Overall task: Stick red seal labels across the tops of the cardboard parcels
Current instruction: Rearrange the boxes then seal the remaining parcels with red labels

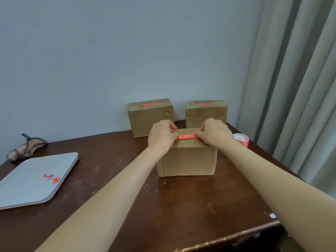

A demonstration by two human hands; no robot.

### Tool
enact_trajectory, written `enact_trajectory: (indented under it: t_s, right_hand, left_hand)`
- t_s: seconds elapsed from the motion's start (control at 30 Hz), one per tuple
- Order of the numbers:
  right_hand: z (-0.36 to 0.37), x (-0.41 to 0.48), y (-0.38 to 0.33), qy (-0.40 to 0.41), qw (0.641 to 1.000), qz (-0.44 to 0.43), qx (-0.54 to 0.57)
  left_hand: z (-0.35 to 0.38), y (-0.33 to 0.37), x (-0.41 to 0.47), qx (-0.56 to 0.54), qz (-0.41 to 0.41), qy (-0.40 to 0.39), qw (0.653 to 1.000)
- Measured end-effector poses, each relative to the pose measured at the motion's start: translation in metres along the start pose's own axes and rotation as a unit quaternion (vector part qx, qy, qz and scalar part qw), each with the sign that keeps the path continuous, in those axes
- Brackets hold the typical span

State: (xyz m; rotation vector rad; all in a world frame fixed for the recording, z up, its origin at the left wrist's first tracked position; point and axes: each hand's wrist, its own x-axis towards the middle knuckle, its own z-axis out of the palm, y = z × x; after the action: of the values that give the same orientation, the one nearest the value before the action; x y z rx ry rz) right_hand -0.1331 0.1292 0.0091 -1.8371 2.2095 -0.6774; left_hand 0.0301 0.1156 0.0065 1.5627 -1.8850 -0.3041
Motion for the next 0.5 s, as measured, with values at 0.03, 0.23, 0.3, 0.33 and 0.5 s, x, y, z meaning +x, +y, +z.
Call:
enact_trajectory:
  t_s: [0.03,0.23,0.3,0.33,0.5]
  right_hand:
    - [0.0,-0.0001,-0.0004,0.0,1.0,-0.001,-0.003]
    - [-0.0008,0.0,-0.001,-0.009,1.0,0.002,-0.003]
    - [-0.0018,-0.0004,-0.001,-0.013,1.0,0.002,0.002]
    - [-0.0022,-0.0002,-0.0013,-0.015,1.0,0.003,0.006]
    - [-0.0028,0.0013,-0.003,-0.029,0.999,0.008,0.016]
  left_hand:
    - [0.0001,0.0001,-0.0002,0.002,0.003,-0.001,1.0]
    - [0.0021,0.0002,-0.0001,0.018,0.013,-0.004,1.0]
    - [0.0038,-0.0001,-0.0001,0.027,0.015,-0.005,1.0]
    - [0.0043,-0.0003,0.0003,0.032,0.016,-0.006,0.999]
    - [-0.0018,-0.0017,0.002,0.061,0.028,-0.021,0.997]
